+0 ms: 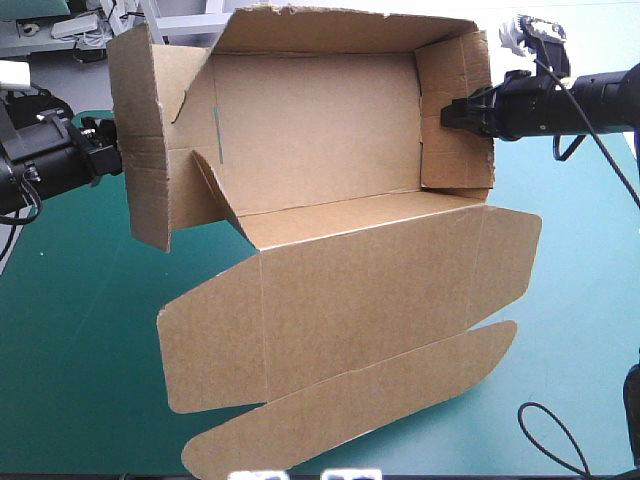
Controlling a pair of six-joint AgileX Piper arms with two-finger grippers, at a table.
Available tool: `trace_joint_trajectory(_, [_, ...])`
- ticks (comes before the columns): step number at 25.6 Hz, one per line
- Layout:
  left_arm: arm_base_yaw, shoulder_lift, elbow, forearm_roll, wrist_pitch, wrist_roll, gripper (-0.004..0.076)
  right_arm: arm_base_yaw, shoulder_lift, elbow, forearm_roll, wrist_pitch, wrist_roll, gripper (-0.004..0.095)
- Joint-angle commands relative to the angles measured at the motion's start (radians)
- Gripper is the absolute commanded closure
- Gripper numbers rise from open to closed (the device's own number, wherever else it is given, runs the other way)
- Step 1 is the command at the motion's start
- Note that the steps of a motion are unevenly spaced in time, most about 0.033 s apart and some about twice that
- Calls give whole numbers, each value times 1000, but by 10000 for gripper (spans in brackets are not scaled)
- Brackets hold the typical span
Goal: Fold the box
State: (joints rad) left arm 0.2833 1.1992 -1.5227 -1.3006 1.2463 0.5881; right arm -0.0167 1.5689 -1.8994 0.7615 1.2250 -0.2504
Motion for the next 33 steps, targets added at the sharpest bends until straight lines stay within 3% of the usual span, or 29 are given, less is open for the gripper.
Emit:
trace_joint_trajectory(1, [-4,-24,-30,-63,45,-9,733,8,-15,-26,70,-77,7,924])
trace_joint_trajectory(21, [-4,-18,-30,36,45,-26,733,213,109,-26,22,-276,7,924])
trace_joint_trajectory(29, [-6,-16,-30,76,45,-56,731,215,109,-26,20,-312,7,924])
trace_joint_trajectory(33, [-50,-9,-30,85,45,-56,668,215,110,-26,20,-315,-2,922])
